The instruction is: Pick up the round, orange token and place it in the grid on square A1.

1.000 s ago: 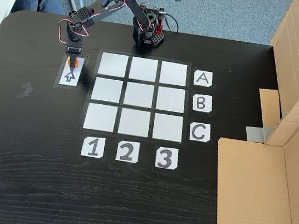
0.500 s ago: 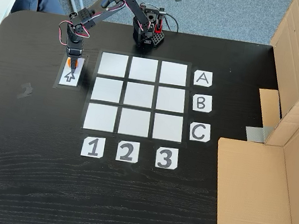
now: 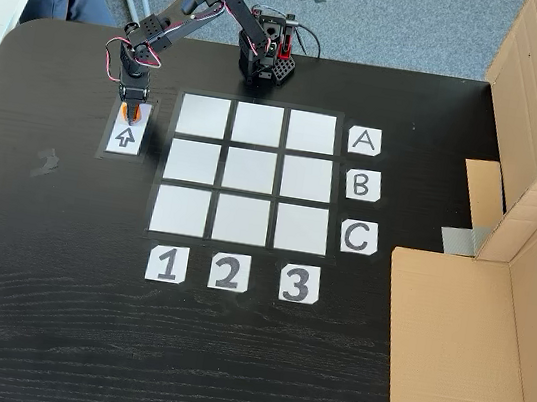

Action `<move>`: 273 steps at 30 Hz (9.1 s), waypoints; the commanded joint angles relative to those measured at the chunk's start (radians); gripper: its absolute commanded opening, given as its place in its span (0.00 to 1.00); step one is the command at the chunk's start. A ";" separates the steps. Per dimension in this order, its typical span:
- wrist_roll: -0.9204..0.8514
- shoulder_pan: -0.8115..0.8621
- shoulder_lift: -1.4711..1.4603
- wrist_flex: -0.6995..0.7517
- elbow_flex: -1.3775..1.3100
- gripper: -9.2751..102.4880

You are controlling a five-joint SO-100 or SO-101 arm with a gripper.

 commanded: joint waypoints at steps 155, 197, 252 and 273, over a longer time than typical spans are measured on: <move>-0.112 0.482 1.844 0.282 0.828 0.33; -0.268 0.784 2.284 0.029 1.678 0.08; -0.264 0.798 2.283 0.026 1.687 0.08; -0.262 0.799 2.284 0.026 1.687 0.08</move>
